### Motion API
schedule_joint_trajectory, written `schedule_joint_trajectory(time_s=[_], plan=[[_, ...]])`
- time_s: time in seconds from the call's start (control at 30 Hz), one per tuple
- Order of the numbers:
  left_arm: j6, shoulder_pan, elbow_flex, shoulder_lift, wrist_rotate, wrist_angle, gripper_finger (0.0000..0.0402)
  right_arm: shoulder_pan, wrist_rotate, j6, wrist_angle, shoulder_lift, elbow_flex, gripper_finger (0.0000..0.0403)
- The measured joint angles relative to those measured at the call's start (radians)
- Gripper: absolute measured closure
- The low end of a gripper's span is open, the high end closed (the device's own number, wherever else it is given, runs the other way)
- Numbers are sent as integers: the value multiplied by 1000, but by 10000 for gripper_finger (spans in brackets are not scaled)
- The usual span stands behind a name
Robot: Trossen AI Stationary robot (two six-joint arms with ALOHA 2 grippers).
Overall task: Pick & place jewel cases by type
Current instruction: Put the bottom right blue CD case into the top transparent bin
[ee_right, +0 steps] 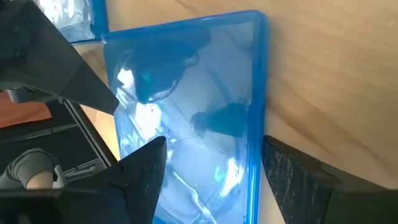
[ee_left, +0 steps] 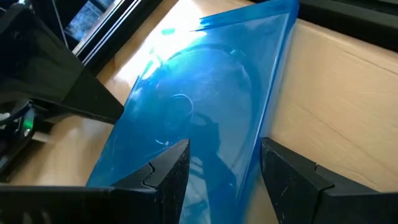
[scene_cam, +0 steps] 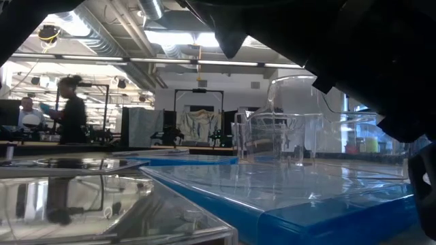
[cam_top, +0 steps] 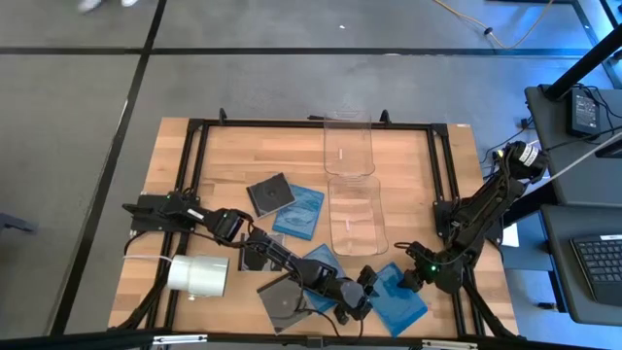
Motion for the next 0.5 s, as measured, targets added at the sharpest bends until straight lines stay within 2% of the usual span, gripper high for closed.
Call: schedule_joint_trajectory(time_s=[0.17,0.5], plan=[[-7,0,-2,-11,36,24,217,0,-4,0,1,0,0,143],[64,-9,-5,-28,29,96,217,-1,-17,-1,0,0,0,143]])
